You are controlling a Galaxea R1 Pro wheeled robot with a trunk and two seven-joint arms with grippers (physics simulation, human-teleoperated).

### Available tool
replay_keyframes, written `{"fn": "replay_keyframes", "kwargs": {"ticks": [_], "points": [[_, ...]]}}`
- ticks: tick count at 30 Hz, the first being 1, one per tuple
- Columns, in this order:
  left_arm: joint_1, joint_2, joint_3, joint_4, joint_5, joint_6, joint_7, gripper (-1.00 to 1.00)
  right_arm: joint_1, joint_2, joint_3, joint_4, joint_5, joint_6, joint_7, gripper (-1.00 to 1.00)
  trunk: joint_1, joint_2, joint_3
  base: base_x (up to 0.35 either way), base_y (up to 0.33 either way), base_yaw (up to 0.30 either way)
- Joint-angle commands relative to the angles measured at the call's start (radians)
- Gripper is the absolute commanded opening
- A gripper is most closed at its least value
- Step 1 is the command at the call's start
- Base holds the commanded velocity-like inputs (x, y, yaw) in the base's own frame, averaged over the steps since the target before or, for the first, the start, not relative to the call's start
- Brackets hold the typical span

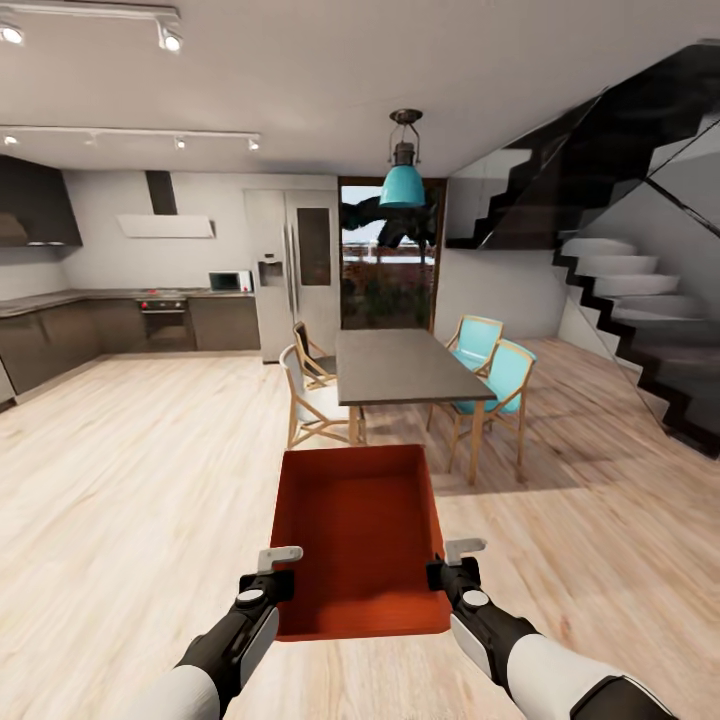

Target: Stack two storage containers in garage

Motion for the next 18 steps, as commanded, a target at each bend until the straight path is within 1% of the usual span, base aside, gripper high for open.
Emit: {"fn": "replay_keyframes", "kwargs": {"ticks": [1,18], "points": [[0.000,0.027,0.027,-0.006,-0.015,-0.008,0.060,-1.00,-0.001,0.000,-0.047,0.001,-0.040,-0.001,0.000,-1.00,0.000,-0.001,-0.001,0.000,0.000,-0.290],[0.000,0.027,0.026,-0.007,-0.015,-0.008,0.060,-1.00,-0.001,0.000,-0.047,0.001,-0.040,-0.001,0.000,-1.00,0.000,-0.001,-0.001,0.000,0.000,-0.290]]}}
